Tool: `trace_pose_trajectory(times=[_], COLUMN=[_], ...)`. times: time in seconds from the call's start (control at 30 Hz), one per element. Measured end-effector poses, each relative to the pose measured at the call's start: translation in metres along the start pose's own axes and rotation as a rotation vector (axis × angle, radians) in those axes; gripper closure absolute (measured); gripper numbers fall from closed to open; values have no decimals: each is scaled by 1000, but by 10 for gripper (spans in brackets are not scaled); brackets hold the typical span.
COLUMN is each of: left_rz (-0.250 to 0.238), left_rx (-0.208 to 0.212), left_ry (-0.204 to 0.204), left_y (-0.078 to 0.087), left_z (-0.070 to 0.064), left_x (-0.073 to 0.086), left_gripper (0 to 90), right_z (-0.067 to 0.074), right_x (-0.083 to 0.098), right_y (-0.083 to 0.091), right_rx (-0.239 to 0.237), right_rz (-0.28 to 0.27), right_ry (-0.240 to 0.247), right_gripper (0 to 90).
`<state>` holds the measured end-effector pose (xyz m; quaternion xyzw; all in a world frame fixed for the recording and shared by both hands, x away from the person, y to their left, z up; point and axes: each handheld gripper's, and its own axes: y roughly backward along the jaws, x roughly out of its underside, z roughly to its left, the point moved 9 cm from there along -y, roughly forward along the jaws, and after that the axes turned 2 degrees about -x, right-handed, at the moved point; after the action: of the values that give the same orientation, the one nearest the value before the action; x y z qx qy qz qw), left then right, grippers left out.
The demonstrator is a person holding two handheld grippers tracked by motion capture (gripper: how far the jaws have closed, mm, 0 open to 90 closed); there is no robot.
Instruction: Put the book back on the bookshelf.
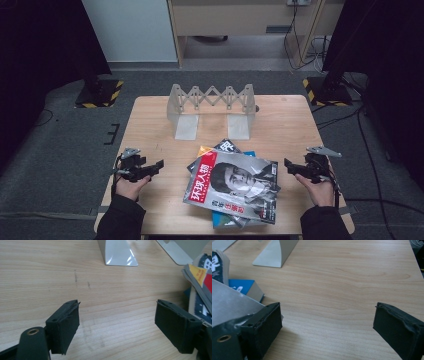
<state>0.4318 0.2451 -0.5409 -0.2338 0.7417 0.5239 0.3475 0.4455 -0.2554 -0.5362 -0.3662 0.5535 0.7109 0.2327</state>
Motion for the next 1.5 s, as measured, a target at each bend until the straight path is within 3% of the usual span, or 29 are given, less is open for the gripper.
trace_pose_trajectory(times=[0.3,0.7,1.07,1.5], left_rz=[0,-9,14,66], left_rx=[55,117,182,251], left_ry=[-30,-68,-69,-98], left_y=[5,12,16,16], left_z=[-24,-52,-76,-103], left_x=[1,5,15,30], left_gripper=[158,135,153,190], right_z=[17,42,64,76], right_x=[-13,-16,-12,5], right_y=[12,15,15,16], right_rx=[-41,-99,-150,-177], right_rz=[-46,-44,-38,-11], right_ry=[-4,26,49,78], right_gripper=[90,89,89,86])
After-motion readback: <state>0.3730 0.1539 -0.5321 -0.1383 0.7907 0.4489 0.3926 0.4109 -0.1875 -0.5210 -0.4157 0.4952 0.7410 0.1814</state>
